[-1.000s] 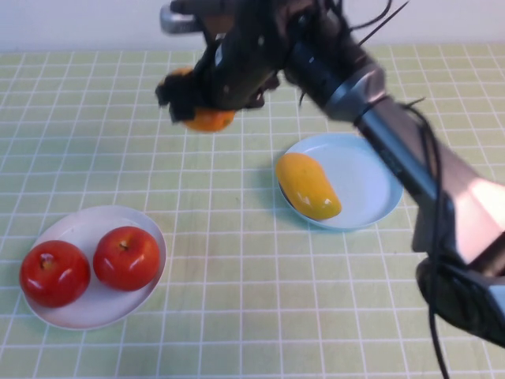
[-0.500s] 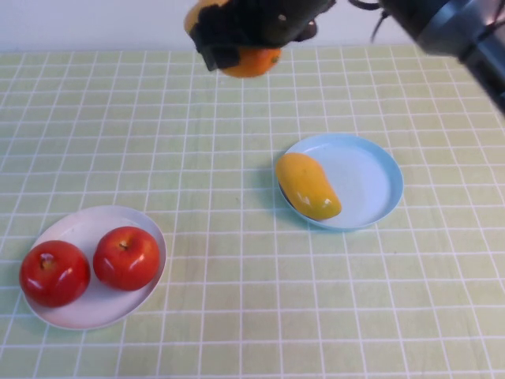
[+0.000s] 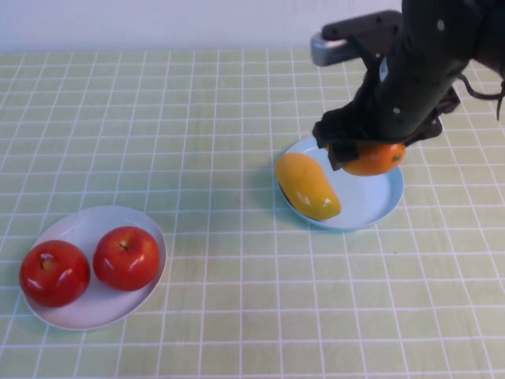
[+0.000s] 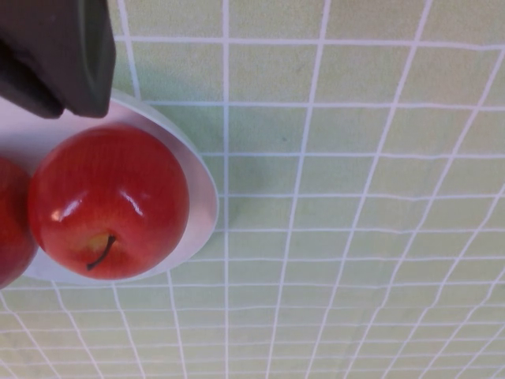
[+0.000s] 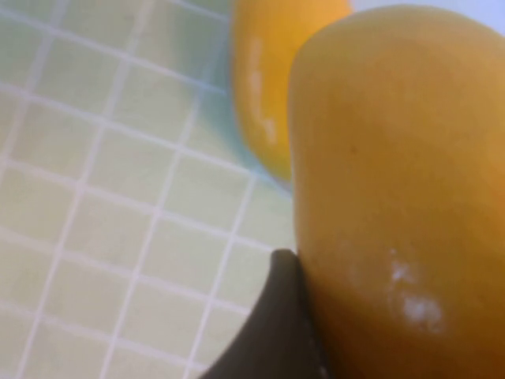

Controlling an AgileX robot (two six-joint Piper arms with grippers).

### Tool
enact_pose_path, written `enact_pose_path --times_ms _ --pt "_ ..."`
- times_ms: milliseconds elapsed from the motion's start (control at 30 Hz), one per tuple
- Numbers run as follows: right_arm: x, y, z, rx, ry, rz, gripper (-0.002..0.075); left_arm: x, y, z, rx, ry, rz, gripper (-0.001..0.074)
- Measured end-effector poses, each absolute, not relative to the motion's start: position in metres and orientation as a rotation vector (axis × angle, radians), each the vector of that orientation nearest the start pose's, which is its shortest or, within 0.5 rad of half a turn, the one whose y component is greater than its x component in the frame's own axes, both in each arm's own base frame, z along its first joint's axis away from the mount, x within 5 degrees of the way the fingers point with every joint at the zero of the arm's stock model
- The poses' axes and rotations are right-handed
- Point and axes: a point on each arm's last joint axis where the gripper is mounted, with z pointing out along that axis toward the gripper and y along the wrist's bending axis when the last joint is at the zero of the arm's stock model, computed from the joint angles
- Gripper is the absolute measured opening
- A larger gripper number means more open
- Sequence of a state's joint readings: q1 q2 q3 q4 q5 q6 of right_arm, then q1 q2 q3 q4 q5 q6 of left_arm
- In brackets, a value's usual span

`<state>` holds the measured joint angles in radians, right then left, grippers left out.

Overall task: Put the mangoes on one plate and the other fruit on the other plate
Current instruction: Put another type of fruit in the right plate

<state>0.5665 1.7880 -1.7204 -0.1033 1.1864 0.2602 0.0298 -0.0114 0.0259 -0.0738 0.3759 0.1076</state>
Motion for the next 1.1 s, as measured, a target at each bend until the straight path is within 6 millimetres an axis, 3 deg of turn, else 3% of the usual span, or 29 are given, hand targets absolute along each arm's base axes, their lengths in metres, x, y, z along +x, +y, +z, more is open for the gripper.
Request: enact_pose_path --times_ms 400,567,767,933,1100 --pt "0.386 0.189 0.250 -0.261 2.739 0.108 0.0555 0.053 -0.001 0.171 0.027 1.873 0.022 0.0002" --pt "0.398 0.189 0.223 -0.245 2.764 0.105 0.0555 0.053 -0.001 0.171 0.027 1.873 0.022 0.0002" --pt "0.401 0.190 0.214 -0.234 2.776 0.116 0.0568 0.053 -0.001 0.171 0.027 1.873 0.022 0.0002" --pt "0.400 0.188 0.213 -0.233 2.797 0.102 0.0672 0.053 -0.001 0.171 0.027 1.873 0.022 0.0002" --pt "0.395 0.186 0.228 -0.232 2.783 0.102 0.0685 0.053 -0.001 0.171 0.027 1.873 0.022 0.0002"
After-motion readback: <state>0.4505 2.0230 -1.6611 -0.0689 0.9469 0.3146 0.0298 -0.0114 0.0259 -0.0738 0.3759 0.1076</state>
